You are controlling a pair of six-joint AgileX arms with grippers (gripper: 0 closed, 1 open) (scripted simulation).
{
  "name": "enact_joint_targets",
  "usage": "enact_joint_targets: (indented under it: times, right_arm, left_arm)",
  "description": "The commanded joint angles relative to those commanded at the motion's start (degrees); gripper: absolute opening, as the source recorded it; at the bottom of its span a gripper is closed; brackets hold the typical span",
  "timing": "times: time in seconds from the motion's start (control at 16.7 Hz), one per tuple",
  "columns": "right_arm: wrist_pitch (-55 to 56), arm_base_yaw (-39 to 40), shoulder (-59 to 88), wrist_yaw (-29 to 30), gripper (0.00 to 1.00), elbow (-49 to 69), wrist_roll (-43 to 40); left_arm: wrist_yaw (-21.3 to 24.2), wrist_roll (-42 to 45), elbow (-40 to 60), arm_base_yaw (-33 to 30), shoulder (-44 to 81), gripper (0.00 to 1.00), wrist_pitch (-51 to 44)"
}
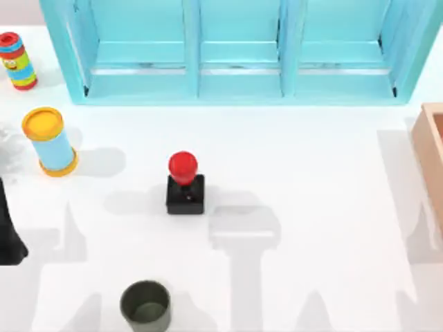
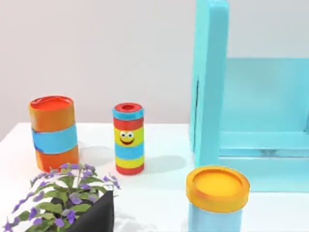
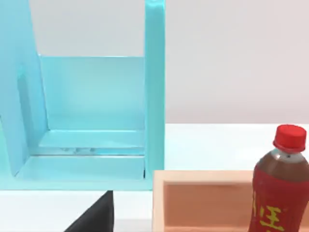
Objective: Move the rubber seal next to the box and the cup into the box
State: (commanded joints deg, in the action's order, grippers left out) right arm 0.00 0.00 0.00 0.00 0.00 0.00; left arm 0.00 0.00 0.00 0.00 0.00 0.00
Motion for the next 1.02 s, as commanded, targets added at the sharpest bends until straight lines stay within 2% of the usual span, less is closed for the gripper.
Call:
enact_joint_targets:
  times: [0.24,0.48,0.72,1.02]
  right_arm:
    - [-1.20,0.61,1.26,-0.02,1.00,1.11,0.21]
    - [-8.53,4.34,9.86,0.06,1.00,8.84,1.82]
    - [-19.93,10.44,25.14,0.44,1.00,23.54,5.45]
    - [-35.82,20.08,49.94,0.96,1.00,50.92,13.14]
  left_arm:
    - [0.00,0.00,0.00,0.00,0.00,1.00,0.00]
    - [0.00,0.00,0.00,0.00,0.00,1.00,0.00]
    - [0.00,0.00,0.00,0.00,0.00,1.00,0.00]
    - [0.00,0.00,0.00,0.00,0.00,1.00,0.00]
